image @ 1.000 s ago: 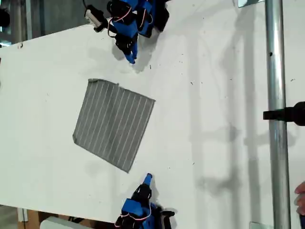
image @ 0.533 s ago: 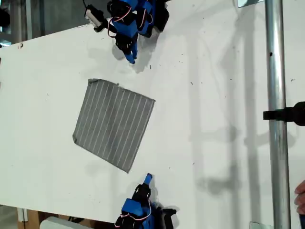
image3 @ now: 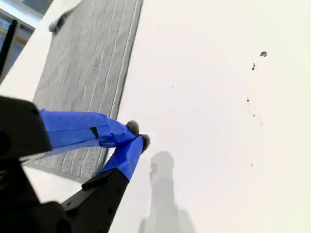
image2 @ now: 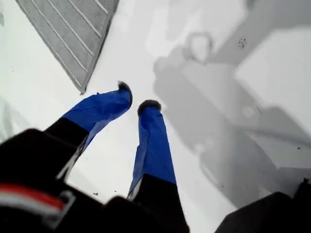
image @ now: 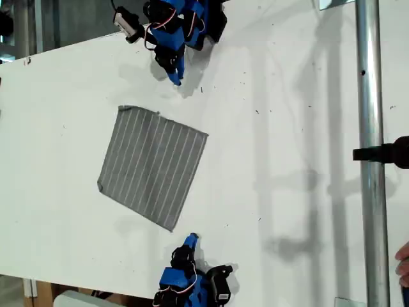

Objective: Grasp corners of a towel and fold twice.

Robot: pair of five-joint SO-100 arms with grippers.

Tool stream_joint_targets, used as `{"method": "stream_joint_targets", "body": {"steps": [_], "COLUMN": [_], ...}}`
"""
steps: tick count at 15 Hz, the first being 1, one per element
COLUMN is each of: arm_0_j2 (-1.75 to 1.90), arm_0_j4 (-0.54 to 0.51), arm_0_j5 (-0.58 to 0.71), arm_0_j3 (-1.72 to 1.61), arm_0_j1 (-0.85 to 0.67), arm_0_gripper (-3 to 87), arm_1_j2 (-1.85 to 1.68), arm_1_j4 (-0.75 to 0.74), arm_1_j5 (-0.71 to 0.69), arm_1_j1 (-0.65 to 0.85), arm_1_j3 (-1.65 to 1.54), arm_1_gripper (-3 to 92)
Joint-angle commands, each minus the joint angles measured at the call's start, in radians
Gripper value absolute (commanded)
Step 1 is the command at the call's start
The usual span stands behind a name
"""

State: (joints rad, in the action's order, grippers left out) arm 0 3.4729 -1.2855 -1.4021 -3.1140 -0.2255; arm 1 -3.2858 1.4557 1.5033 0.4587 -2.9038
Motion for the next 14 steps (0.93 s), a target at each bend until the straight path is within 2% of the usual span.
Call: {"method": "stream_joint_targets", "body": {"steps": [1, 5, 8, 10, 13, 14], "arm_0_j2": [0.000, 0.000, 0.000, 0.000, 0.000, 0.000], "arm_0_j4": [-0.002, 0.014, 0.008, 0.002, 0.000, 0.000], "arm_0_j5": [0.034, 0.086, 0.110, 0.025, -0.215, -0.221], "arm_0_j3": [-0.006, -0.006, -0.006, -0.006, -0.006, -0.006], "arm_0_j1": [0.017, 0.086, 0.078, 0.067, 0.057, 0.057], "arm_0_gripper": [-2.6, -2.7, -2.7, -2.6, -2.6, -2.6], "arm_1_j2": [-0.002, -0.002, -0.002, -0.002, -0.002, -0.002], "arm_1_j4": [0.009, 0.009, 0.009, 0.009, 0.009, 0.009], "arm_1_j5": [-0.011, -0.011, -0.011, -0.011, -0.011, -0.011], "arm_1_j1": [-0.005, -0.005, -0.005, -0.005, -0.005, -0.005], "arm_1_j3": [0.012, 0.012, 0.012, 0.012, 0.012, 0.012], "arm_1_gripper": [8.8, 8.8, 8.8, 8.9, 8.9, 8.9]}}
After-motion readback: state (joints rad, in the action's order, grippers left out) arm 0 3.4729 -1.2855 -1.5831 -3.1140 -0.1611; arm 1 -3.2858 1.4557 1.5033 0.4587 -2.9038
